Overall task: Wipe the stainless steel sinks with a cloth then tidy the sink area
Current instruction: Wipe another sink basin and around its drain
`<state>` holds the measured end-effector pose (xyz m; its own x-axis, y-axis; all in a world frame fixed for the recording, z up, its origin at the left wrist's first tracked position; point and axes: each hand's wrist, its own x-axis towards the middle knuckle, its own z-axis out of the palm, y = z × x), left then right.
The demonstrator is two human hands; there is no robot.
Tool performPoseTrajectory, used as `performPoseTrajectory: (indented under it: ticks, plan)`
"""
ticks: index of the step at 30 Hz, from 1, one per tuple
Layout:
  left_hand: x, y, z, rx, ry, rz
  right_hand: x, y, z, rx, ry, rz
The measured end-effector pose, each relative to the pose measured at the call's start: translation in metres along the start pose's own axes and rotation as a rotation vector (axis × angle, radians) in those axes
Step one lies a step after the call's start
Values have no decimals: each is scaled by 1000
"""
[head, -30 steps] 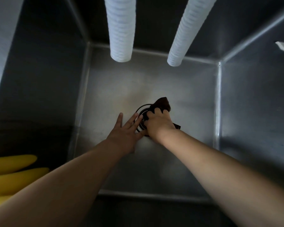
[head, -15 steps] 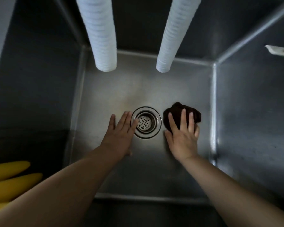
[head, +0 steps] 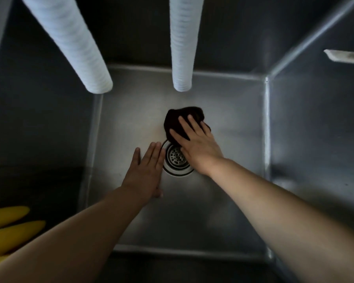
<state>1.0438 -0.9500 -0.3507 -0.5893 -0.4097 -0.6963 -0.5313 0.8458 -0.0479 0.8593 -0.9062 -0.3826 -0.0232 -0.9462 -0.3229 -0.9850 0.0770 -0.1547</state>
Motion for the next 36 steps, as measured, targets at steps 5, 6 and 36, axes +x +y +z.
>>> performPoseTrajectory:
  ticks: [5,6,36]
  plan:
    - [1,-1,7,-60,14,-36,-23,2,7,9,5,49]
    - [1,-2,7,-85,7,-51,-18,1,5,34,13,88]
    - [9,-5,18,-57,-9,-70,20,125,-25,86,261,569]
